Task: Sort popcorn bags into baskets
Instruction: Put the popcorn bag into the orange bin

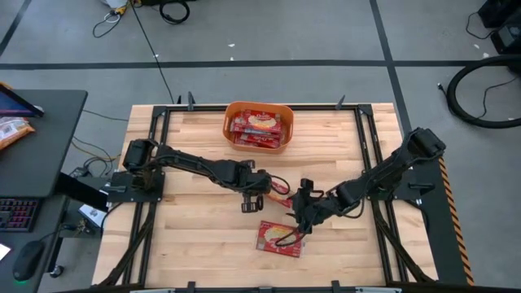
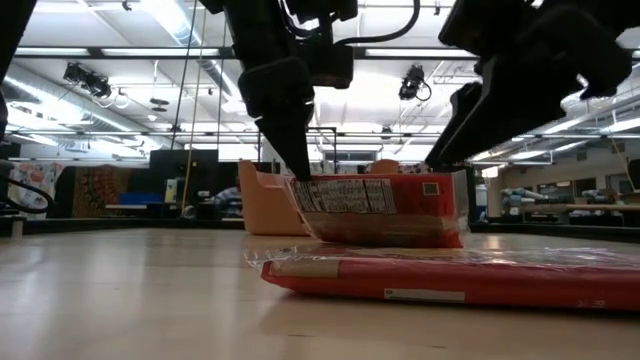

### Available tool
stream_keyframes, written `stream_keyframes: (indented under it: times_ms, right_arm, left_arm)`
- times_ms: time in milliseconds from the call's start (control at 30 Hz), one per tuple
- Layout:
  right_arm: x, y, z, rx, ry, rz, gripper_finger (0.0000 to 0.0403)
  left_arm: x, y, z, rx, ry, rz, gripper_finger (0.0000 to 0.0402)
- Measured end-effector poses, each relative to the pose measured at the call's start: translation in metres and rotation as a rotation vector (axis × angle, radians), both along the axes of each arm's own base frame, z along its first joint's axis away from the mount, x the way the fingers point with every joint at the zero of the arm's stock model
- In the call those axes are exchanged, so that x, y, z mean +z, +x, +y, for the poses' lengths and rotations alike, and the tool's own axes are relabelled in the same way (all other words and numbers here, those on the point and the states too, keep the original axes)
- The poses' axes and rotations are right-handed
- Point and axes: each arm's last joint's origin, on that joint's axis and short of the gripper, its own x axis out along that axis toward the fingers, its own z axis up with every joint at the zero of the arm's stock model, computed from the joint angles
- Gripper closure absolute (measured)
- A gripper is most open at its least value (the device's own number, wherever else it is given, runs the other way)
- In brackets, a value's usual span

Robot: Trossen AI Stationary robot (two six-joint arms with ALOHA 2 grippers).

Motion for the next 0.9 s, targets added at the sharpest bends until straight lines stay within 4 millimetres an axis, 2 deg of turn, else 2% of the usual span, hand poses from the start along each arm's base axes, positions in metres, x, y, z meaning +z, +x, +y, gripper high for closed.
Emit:
stream_keyframes:
  times_ms: [267, 400, 633, 800, 900]
  right_arm:
    - [-0.023, 0.009, 0.001, -0.046, -0.085, 0.022, 0.0151]
    - [-0.033, 0.013, -0.004, -0.075, -0.123, 0.044, 0.017]
    - [-0.034, 0.017, -0.013, -0.092, -0.124, 0.053, 0.0267]
    - [-0.032, 0.016, -0.015, -0.051, -0.112, 0.079, 0.034]
    - [-0.033, 0.016, -0.015, -0.035, -0.099, 0.095, 0.0371]
  left_arm:
    - [0.001, 0.001, 0.001, 0.005, -0.015, -0.009, 0.0401]
    - [0.001, 0.002, 0.0, 0.005, -0.016, -0.016, 0.0401]
    - [0.001, 0.003, 0.0, 0.005, -0.017, -0.03, 0.0392]
    - [0.002, 0.003, -0.001, 0.007, -0.007, -0.038, 0.0344]
    - [0.006, 0.005, -0.002, 0.005, -0.01, -0.049, 0.0305]
